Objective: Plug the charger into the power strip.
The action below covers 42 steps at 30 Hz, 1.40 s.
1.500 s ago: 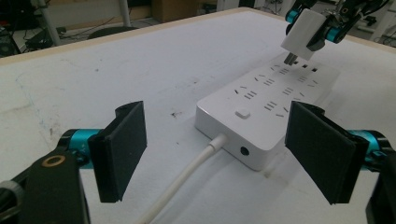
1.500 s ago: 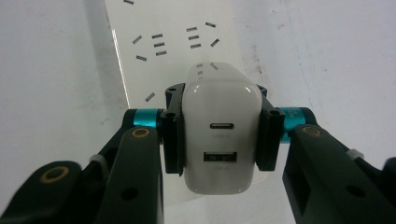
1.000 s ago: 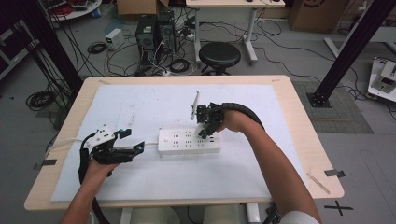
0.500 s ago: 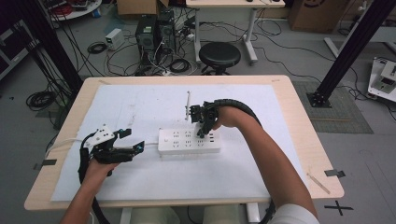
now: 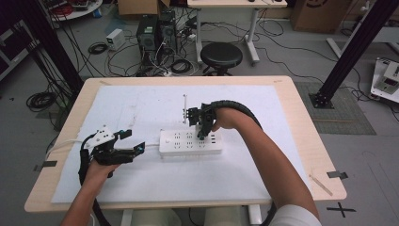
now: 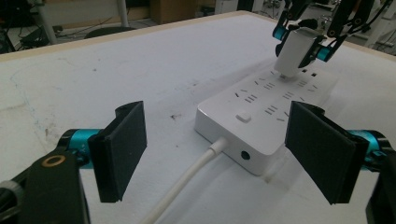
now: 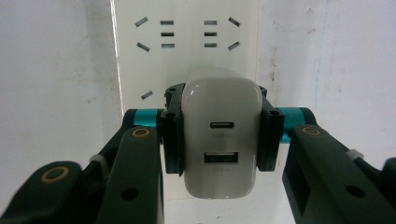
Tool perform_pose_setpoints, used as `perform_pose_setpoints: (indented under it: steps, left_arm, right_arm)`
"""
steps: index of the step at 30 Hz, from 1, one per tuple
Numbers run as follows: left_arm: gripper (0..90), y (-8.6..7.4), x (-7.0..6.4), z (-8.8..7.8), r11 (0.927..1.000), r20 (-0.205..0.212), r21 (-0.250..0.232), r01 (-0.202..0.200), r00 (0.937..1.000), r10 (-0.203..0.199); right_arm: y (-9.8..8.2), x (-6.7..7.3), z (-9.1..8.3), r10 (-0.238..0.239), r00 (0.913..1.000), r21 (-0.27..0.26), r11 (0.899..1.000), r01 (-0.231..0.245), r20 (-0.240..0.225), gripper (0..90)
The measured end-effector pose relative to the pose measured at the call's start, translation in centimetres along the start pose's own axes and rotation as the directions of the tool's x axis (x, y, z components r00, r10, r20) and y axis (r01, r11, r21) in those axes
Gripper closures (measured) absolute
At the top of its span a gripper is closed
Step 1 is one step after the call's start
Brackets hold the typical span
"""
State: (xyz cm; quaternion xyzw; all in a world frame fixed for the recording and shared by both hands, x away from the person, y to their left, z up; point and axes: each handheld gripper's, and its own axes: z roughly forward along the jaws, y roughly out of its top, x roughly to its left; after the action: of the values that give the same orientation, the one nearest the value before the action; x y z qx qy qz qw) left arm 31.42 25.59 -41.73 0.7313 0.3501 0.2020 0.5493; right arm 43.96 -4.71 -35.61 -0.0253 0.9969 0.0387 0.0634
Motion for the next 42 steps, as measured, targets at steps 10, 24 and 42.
perform_pose_setpoints:
  steps: [10, 24, 42]
  left_arm:
    - [20.9, -0.1, 0.3, -0.3, 1.0000, -0.008, -0.003, 0.007, 0.9999, -0.007]
    - [20.9, 0.0, 0.2, -0.1, 1.0000, -0.009, -0.002, 0.009, 0.9999, -0.009]
    - [20.5, 0.1, 0.0, -0.3, 0.9998, -0.006, -0.010, 0.016, 0.9999, -0.016]
  right_arm:
    - [0.1, -0.4, 0.8, 0.019, 0.9994, 0.021, 1.000, -0.019, -0.027, 63.5]
    - [0.6, -0.7, 1.3, 0.047, 0.9975, 0.050, 0.998, -0.044, -0.052, 63.7]
    - [-1.0, -0.9, 1.3, 0.164, 0.9843, -0.071, 0.983, -0.169, -0.064, 41.5]
